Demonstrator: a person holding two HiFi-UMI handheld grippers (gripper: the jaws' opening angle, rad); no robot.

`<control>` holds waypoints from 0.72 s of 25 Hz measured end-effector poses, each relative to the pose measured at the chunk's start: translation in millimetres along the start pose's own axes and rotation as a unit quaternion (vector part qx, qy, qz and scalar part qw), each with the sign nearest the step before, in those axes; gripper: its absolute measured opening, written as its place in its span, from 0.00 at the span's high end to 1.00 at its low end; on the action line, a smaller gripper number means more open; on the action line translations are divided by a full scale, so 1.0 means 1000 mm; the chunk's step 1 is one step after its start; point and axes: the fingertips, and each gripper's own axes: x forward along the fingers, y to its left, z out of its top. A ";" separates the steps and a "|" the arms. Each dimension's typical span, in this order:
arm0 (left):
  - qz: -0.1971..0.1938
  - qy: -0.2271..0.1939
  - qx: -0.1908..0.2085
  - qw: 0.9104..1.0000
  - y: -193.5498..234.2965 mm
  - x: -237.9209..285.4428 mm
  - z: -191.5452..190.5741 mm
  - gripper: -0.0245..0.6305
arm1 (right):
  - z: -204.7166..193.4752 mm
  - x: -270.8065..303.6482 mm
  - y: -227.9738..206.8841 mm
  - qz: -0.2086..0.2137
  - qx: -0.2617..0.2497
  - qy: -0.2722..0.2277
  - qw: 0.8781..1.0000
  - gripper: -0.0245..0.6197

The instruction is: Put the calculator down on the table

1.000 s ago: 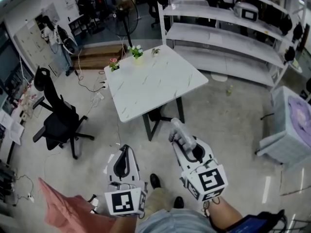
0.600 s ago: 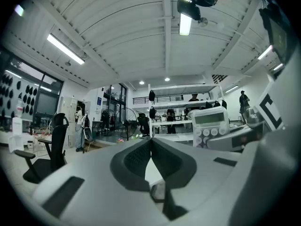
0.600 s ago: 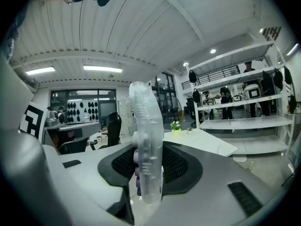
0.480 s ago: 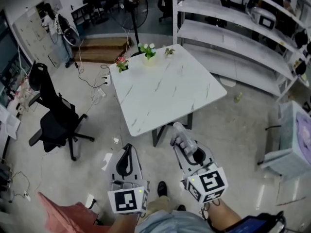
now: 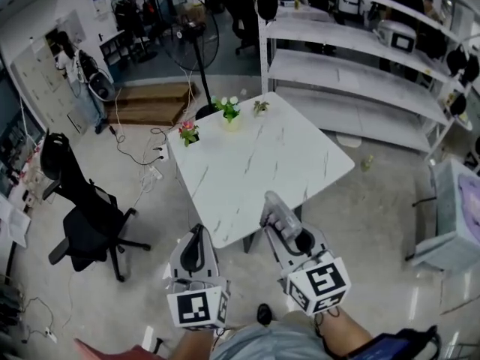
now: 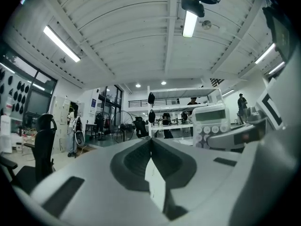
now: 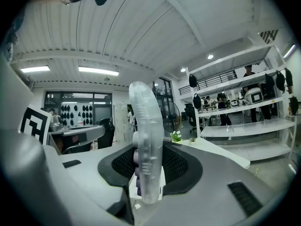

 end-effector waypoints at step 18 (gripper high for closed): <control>-0.051 0.049 -0.005 0.997 -0.016 0.103 -0.048 0.95 | -0.011 0.063 -0.085 -0.047 0.019 0.018 0.999 0.74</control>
